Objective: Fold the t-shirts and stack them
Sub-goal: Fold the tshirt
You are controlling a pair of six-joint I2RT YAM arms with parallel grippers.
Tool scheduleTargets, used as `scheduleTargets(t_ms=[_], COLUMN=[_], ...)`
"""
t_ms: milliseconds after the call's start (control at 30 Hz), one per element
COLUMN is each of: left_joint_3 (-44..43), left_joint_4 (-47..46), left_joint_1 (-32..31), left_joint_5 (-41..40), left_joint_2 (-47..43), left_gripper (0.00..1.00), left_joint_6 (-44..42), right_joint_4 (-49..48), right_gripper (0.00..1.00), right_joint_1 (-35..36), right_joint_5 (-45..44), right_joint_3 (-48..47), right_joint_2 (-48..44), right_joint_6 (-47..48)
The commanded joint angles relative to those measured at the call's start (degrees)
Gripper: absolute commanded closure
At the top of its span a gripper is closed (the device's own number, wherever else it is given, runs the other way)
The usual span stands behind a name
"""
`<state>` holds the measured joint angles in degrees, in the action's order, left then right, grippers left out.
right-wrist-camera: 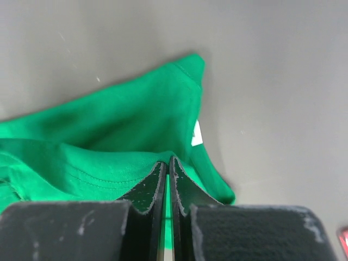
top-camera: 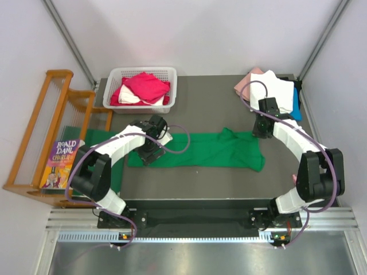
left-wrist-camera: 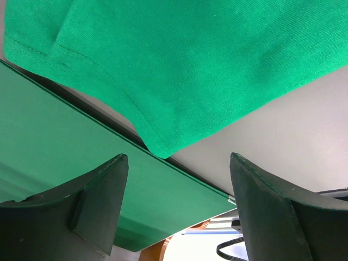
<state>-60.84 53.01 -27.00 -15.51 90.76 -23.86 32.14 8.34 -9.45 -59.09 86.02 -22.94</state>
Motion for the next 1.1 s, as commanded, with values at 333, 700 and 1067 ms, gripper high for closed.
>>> scheduleTargets(t_ms=[333,700,1067], left_joint_3=[-0.1,0.6,0.9], left_joint_4=[-0.8,-1.1,-1.6], left_joint_1=[-0.2,-0.2,-0.2], left_joint_5=[-0.1,0.1,0.5], left_joint_2=[-2.0,-2.1,-1.5], left_gripper=[0.2,0.2,0.2], left_joint_6=[-0.5,-0.5,-0.5], right_joint_4=[-2.8,2.1,1.0], right_gripper=[0.35,0.27,0.26], right_joint_1=[-0.8,2.5,11.5], right_joint_5=[-1.2,6.0,9.0], right_joint_3=[-1.3,-3.6,15.0], right_joint_2=[5.4,-7.2,-24.8], right_joint_6=[-0.2,-3.9,-13.1])
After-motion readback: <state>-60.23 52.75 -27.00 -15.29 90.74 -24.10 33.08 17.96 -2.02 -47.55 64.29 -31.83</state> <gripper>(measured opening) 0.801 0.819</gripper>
